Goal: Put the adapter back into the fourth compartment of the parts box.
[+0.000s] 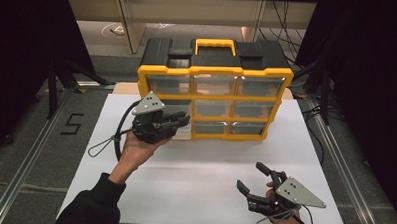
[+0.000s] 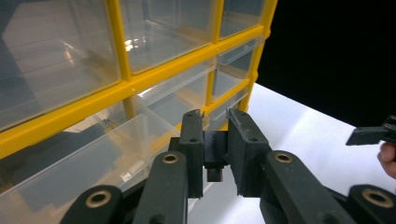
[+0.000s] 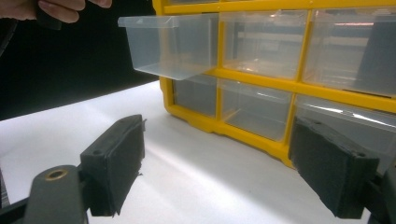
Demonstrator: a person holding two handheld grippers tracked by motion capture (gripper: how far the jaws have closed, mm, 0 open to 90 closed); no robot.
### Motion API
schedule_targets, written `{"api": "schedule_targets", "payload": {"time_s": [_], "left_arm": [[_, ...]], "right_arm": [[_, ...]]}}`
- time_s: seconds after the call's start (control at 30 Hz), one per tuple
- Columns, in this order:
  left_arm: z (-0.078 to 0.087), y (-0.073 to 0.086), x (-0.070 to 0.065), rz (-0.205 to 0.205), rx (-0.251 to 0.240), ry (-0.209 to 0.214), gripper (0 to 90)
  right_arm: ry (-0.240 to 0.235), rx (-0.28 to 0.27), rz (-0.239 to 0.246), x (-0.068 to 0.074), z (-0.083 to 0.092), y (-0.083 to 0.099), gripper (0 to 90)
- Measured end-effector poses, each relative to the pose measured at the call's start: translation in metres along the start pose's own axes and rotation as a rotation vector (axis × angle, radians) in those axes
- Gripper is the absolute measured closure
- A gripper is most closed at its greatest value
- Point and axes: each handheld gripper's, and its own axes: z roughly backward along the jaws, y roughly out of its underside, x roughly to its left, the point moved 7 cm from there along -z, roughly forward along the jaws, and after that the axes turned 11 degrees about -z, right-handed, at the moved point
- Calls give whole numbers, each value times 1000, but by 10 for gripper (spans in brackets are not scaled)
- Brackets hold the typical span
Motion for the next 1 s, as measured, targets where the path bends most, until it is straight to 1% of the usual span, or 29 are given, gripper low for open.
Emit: {"api": "schedule_targets", "payload": {"time_s": [0.13,0.33,0.43,0.57,0.7,0.77,0.83,1.0], "left_arm": [[1,-1,5,7,-3,-17,762],[0,0,8,-5,1,-37,762],[1,0,11,-2,-5,-46,762],[3,0,20,16,-14,-71,762],[5,0,29,21,-15,-109,762],[6,1,32,29,-14,-116,762],[8,3,36,23,-8,-138,762],[9,5,44,47,-9,-152,762]], "right_arm": [[-2,-1,1,0,0,0,195],[-2,-1,0,1,0,0,195],[-3,-4,4,0,0,0,195],[-3,-1,2,0,0,0,195],[-2,-2,1,0,0,-1,195],[-3,-3,-1,0,0,0,195],[-3,-1,-5,-1,0,0,195],[-4,1,-6,0,-1,0,195]]}}
